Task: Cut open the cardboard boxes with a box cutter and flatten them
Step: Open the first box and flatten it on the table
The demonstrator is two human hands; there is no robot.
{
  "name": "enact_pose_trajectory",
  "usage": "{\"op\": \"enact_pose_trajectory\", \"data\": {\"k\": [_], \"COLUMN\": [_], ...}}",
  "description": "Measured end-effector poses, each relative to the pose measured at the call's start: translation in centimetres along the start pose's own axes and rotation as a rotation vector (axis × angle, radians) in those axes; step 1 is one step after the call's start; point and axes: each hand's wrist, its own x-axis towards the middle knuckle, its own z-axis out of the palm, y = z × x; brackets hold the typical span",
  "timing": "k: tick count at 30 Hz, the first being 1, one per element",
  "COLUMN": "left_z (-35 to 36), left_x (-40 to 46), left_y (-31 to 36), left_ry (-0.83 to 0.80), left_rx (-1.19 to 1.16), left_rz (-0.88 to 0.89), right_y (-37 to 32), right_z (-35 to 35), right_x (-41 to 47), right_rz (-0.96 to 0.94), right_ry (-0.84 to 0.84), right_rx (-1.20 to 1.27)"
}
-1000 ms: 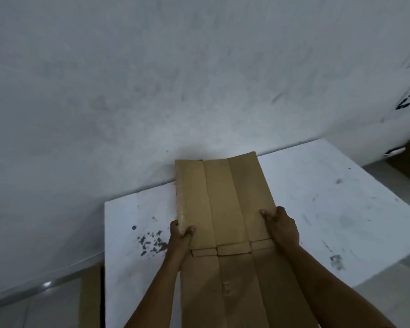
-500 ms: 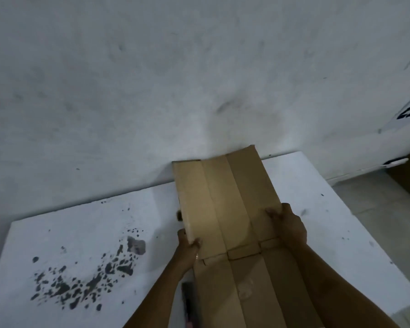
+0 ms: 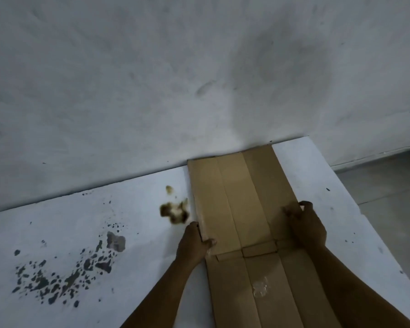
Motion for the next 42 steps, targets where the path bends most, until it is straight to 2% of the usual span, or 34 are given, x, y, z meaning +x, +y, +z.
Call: {"op": "enact_pose_trajectory", "data": {"k": [3,5,7,10,14,22,25,30,33,38,42], "left_z": [0.7,1.4,2.2,3.2,4.1,4.5,4.6,4.6,3.4,-0.7,-4.3], "left_x": [-0.4,-0.4,-0.1,0.3,0.9,1.0,1.0,1.3,1.7,0.5,-2.7], "left_y": [0.1,0.3,0.5,1.0,1.5,2.5,2.6,2.8,2.6,-0.3,-4.9], "left_ry": [0.168,0.158,0.112,0.121,0.146,0.098,0.07,0.009,-0.052,-0.188,-0.071], "left_rx": [0.429,0.533,0.563,0.535,0.57,0.643,0.638,0.626,0.6,0.377,0.216], "left_rz": [0.104,0.185,0.207,0.213,0.256,0.187,0.169,0.16,0.189,0.329,0.384], "right_y": [0.5,0.4,-0.2,-1.5,-1.0,-0.3,-0.5,0.1,0.8,-0.9,-5.0], "right_z": [0.6,1.9,4.0,5.8,5.5,5.6,5.9,7.7,8.1,8.3,8.7], "right_x": [0.5,-0.2,-1.8,-3.7,-2.3,-1.4,-4.1,-11.6,-13.6,-13.6,-16.0], "right_rz": [-0.116,-0.261,-0.405,-0.3,-0.297,-0.298,-0.304,-0.35,-0.363,-0.212,-0.291], "right_ry": [0.128,0.156,0.06,-0.147,-0.117,-0.22,-0.233,-0.092,-0.083,-0.143,-0.199], "right_rx": [-0.268,-0.386,-0.371,-0.307,-0.302,-0.298,-0.276,-0.242,-0.23,-0.256,-0.311]}}
